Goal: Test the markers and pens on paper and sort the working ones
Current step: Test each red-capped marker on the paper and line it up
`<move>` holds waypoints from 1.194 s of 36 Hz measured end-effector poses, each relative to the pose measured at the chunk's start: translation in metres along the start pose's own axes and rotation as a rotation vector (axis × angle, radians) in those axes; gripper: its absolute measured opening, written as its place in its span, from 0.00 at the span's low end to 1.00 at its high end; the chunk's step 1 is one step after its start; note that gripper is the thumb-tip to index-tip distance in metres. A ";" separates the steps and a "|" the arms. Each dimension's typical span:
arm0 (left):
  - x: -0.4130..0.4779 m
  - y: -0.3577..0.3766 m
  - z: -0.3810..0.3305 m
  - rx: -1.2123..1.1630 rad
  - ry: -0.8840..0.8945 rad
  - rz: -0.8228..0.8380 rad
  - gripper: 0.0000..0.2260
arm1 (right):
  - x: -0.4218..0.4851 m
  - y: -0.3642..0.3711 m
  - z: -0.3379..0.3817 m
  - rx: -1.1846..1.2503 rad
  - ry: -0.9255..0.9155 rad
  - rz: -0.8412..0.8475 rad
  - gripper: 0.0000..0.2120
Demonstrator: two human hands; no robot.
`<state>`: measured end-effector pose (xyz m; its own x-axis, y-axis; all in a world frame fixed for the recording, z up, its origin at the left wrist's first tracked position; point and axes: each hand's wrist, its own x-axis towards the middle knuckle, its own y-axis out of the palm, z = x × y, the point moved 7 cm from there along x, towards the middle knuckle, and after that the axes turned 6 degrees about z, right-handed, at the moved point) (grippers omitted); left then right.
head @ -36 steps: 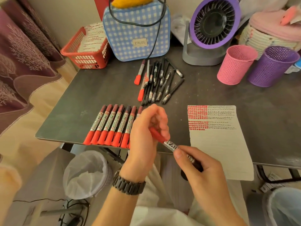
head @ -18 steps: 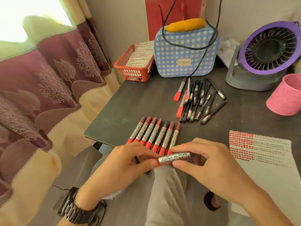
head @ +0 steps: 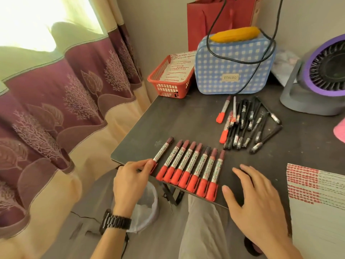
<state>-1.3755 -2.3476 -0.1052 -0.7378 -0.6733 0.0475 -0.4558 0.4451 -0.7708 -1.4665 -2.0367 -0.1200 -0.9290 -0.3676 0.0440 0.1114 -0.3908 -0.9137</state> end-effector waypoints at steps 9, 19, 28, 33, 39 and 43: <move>-0.006 0.009 -0.006 0.025 0.000 0.056 0.08 | -0.003 0.002 -0.002 -0.056 -0.026 -0.003 0.26; -0.005 0.013 -0.007 0.017 -0.022 0.098 0.08 | -0.004 0.002 -0.001 -0.087 -0.029 -0.025 0.30; -0.003 0.011 -0.018 0.114 0.028 0.063 0.07 | -0.004 0.002 -0.002 -0.111 -0.024 -0.023 0.31; 0.014 0.013 -0.034 0.209 0.087 0.059 0.06 | -0.004 0.000 -0.002 -0.153 -0.026 -0.052 0.31; 0.049 0.042 -0.100 0.255 0.239 0.216 0.13 | -0.005 0.003 -0.004 -0.180 -0.024 -0.048 0.29; 0.072 0.080 -0.155 0.282 0.334 0.345 0.15 | -0.005 0.008 -0.008 -0.174 -0.022 -0.024 0.27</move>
<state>-1.5421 -2.2686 -0.0650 -0.9593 -0.2722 -0.0747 -0.0425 0.4008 -0.9152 -1.4633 -2.0316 -0.1309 -0.9225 -0.3791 0.0733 0.0252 -0.2487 -0.9683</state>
